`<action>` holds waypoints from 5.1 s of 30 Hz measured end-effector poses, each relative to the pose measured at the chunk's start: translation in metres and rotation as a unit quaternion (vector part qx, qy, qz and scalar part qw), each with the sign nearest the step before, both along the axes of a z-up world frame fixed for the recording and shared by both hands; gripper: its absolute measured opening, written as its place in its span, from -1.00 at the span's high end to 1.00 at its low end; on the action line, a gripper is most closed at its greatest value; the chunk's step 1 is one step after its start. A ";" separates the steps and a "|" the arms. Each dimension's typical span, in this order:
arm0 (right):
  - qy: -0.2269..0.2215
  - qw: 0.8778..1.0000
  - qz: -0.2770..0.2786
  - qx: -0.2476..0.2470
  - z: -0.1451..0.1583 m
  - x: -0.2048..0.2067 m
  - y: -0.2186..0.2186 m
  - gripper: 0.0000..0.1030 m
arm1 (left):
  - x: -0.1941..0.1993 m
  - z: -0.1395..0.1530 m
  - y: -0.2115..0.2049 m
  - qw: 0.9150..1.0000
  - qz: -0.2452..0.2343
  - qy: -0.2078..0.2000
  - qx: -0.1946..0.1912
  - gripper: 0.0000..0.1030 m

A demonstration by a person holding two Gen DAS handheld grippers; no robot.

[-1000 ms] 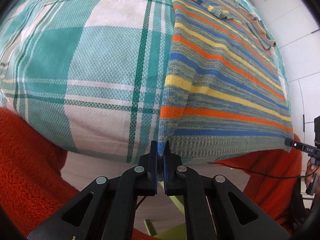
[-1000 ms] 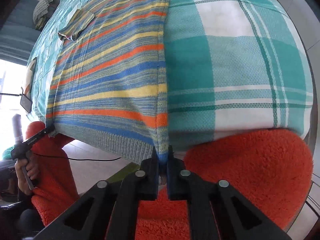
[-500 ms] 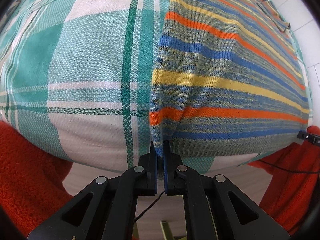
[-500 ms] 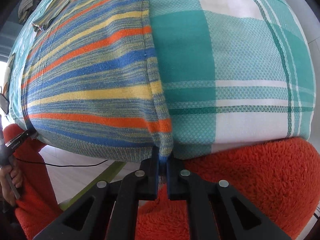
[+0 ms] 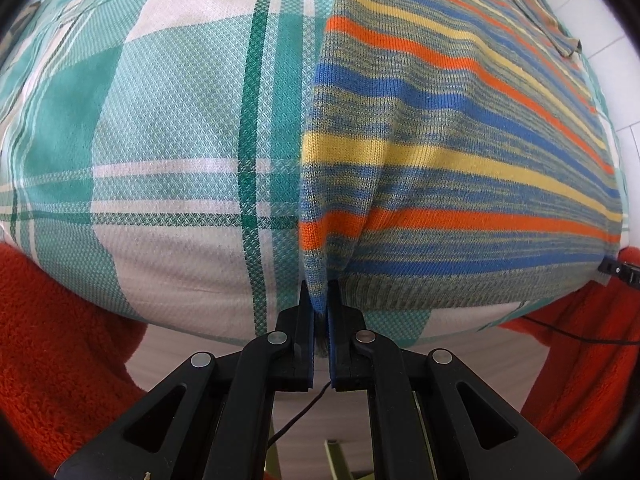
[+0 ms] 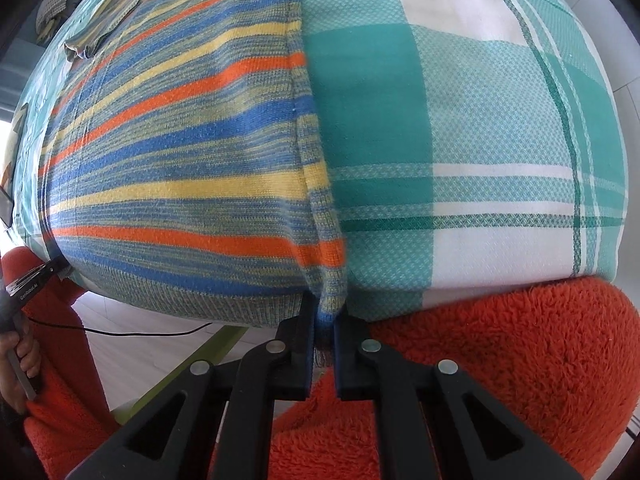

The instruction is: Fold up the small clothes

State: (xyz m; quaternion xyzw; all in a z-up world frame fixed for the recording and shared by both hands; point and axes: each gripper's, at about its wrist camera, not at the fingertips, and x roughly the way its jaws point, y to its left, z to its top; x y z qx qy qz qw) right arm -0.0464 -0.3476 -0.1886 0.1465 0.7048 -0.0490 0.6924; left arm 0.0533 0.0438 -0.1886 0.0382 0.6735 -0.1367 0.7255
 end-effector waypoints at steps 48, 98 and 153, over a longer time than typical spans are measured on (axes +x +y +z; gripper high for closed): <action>-0.004 1.000 0.008 -0.006 0.004 0.000 0.000 0.59 | -0.006 -0.021 0.006 1.000 -0.004 0.026 -0.011 0.89; -0.336 0.901 -0.054 -0.271 0.137 -0.069 -0.025 -0.51 | 0.051 0.183 -0.032 0.939 -0.021 -0.323 -0.116 -0.99; -0.290 0.917 -0.046 -0.270 0.120 -0.058 -0.027 -0.51 | 0.223 0.012 0.163 0.943 0.296 -0.150 -0.006 0.99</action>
